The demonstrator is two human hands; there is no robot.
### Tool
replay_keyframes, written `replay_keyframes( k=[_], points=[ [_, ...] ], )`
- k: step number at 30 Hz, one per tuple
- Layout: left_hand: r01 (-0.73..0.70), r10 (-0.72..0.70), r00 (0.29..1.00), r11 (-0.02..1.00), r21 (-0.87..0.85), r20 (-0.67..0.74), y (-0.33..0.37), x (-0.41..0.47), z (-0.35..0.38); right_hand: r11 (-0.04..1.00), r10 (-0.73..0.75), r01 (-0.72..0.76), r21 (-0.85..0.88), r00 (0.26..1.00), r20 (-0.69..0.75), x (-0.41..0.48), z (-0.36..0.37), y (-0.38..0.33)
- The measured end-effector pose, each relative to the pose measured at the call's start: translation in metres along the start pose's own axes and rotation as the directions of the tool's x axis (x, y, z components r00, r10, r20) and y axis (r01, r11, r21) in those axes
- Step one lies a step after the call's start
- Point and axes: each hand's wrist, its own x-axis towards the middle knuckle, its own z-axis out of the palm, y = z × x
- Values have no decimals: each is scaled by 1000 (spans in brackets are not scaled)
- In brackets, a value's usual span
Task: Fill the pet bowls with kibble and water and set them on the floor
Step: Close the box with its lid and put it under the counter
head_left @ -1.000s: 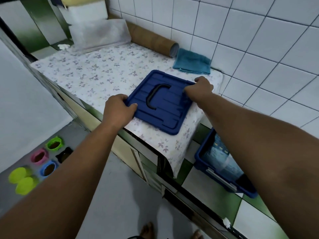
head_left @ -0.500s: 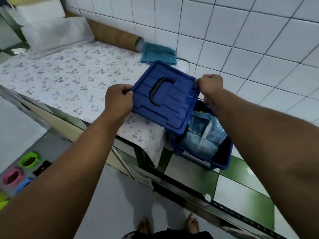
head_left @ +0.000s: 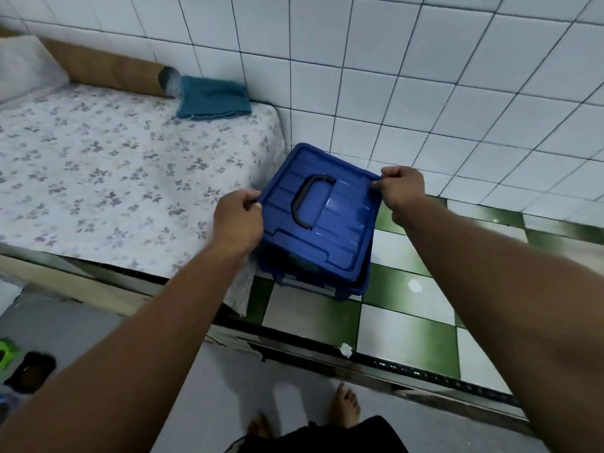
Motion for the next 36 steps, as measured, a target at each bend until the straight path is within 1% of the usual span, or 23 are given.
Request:
replay_keyframes(
  k=[3,7,12,15,22,25,27,29,31,33,36],
  points=[
    [42,-42,999,999,8,20,-10,-13,15,998,13,-13,-54,1000,2,7,-8,17],
    [79,-79,997,994,81,-3,-25,-24,25,995,3,-1,-99,1000,18,10,-3,30],
    [29,-29,1000,980,196,0,-30,-27,28,984,-37,48,-174,997,64,14,3,33],
    [22,-22,1000,971,239,-3,-32,-26,31,973,-49,65,-220,996,75,17,6,35],
    [14,-15,1000,973,230,1,-42,-22,37,943,-81,101,-316,994,76,24,9,37],
    [-14,11,1000,981,196,18,-48,-24,37,883,-127,167,-438,985,119,26,11,36],
    [-68,64,998,972,225,24,-53,-30,37,782,-154,229,-580,972,176,29,14,32],
    [-182,188,982,939,292,7,-58,-35,39,649,-154,276,-708,960,233,30,18,27],
    [-302,307,951,888,346,41,-62,-35,42,559,-173,328,-761,944,280,30,24,21],
    [-374,358,927,854,361,114,-63,-32,43,535,-186,369,-760,929,320,30,32,13],
    [-471,433,881,774,422,189,-68,-28,42,558,-131,397,-729,909,395,31,47,1]
  ],
)
